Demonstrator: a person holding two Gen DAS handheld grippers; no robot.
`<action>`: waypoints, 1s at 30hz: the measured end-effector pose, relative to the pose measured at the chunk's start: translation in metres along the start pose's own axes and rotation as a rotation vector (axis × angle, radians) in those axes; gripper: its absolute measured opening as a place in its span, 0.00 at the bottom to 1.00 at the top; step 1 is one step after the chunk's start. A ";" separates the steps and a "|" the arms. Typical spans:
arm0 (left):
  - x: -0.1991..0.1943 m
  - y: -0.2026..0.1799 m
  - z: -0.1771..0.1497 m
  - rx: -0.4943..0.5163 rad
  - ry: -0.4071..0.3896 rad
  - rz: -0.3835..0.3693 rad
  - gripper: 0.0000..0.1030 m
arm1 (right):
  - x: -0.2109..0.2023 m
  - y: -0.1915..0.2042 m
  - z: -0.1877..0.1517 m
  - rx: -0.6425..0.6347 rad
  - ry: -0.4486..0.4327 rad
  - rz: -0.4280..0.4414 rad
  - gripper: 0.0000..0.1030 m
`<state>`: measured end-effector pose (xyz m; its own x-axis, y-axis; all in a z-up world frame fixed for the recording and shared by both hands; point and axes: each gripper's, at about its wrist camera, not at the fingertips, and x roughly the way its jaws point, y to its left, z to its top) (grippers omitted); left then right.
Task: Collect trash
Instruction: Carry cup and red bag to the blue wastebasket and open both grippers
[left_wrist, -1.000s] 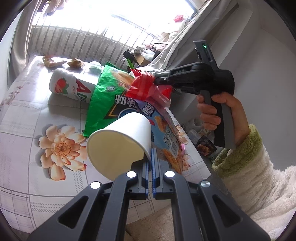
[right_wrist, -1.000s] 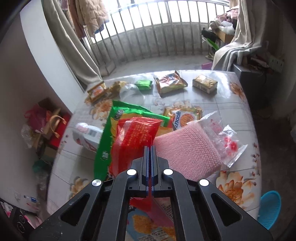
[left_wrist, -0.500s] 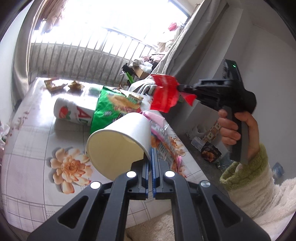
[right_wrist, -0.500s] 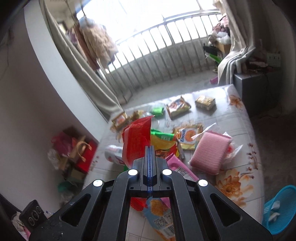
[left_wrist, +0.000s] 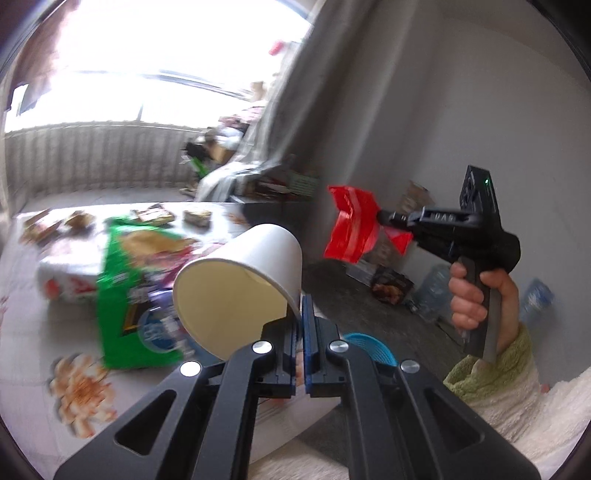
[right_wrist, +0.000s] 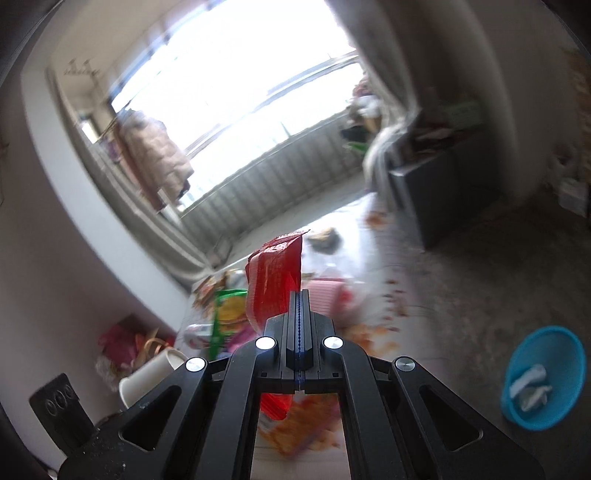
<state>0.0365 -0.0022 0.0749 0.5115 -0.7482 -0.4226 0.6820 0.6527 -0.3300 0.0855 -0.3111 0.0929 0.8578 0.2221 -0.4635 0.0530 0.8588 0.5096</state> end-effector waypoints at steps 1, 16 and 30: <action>0.010 -0.008 0.004 0.018 0.013 -0.021 0.02 | -0.009 -0.014 -0.003 0.022 -0.012 -0.025 0.00; 0.247 -0.154 0.026 0.175 0.460 -0.330 0.02 | -0.085 -0.229 -0.084 0.465 -0.089 -0.399 0.00; 0.479 -0.250 -0.079 0.308 0.828 -0.263 0.03 | -0.040 -0.393 -0.152 0.806 0.016 -0.546 0.03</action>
<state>0.0702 -0.5143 -0.1119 -0.1361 -0.4666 -0.8739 0.8932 0.3239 -0.3120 -0.0469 -0.5873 -0.1988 0.6046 -0.1019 -0.7900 0.7806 0.2728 0.5623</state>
